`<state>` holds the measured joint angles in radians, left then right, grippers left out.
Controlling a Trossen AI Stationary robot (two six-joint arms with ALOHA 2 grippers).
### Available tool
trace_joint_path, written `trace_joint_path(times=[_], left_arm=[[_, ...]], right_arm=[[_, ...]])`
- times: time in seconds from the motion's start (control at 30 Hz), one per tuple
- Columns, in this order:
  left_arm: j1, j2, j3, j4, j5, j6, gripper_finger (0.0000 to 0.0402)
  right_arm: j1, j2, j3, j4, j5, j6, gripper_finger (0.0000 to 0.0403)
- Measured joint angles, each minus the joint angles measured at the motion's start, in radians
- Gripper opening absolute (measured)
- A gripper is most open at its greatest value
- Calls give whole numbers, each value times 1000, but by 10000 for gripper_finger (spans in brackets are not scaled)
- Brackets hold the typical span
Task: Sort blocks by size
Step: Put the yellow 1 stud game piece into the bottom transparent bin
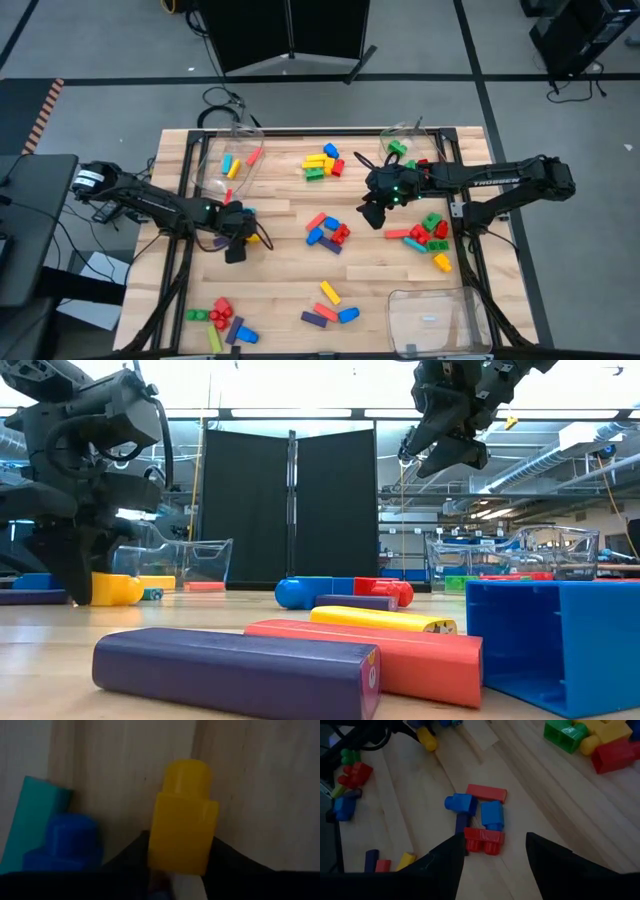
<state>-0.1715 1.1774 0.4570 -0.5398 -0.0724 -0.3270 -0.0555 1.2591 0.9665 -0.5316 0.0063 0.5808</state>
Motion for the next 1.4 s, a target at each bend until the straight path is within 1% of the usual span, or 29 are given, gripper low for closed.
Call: trace_joint_path(times=[0.1, 0.3, 0.43, 0.5, 0.6, 0.73, 0.93, 1.03, 1.17, 1.3, 1.4], left_arm=[[0, 2, 15, -2, 22, -3, 130], [0, 2, 61, 20, 23, -2, 130], [0, 2, 97, 43, 23, -2, 130], [0, 2, 114, 81, 23, -2, 130], [0, 2, 137, 184, 0, 0, 130], [0, 2, 157, 342, -64, 2, 141], [9, 2, 181, 545, -132, 12, 130], [23, 2, 187, 667, -168, 12, 131], [45, 2, 188, 866, -194, 41, 135], [65, 2, 188, 1042, -205, 71, 135], [72, 13, 189, 1130, -213, 112, 136]], right_arm=[[0, 0, 0, 0, 0, 0, 220], [0, 0, 0, 0, 0, 0, 220], [1, 0, 0, 0, -17, 0, 220], [1, 0, 0, 1, -27, 1, 220], [2, -9, 0, 16, -33, 3, 220], [2, -53, 0, 60, -33, -9, 220], [14, -154, 0, 146, -34, -53, 220], [31, -183, 0, 220, -34, -84, 220], [50, -194, 0, 332, -34, -167, 222], [50, -167, 0, 502, -17, -180, 222], [50, -127, 0, 611, -3, -232, 225]])
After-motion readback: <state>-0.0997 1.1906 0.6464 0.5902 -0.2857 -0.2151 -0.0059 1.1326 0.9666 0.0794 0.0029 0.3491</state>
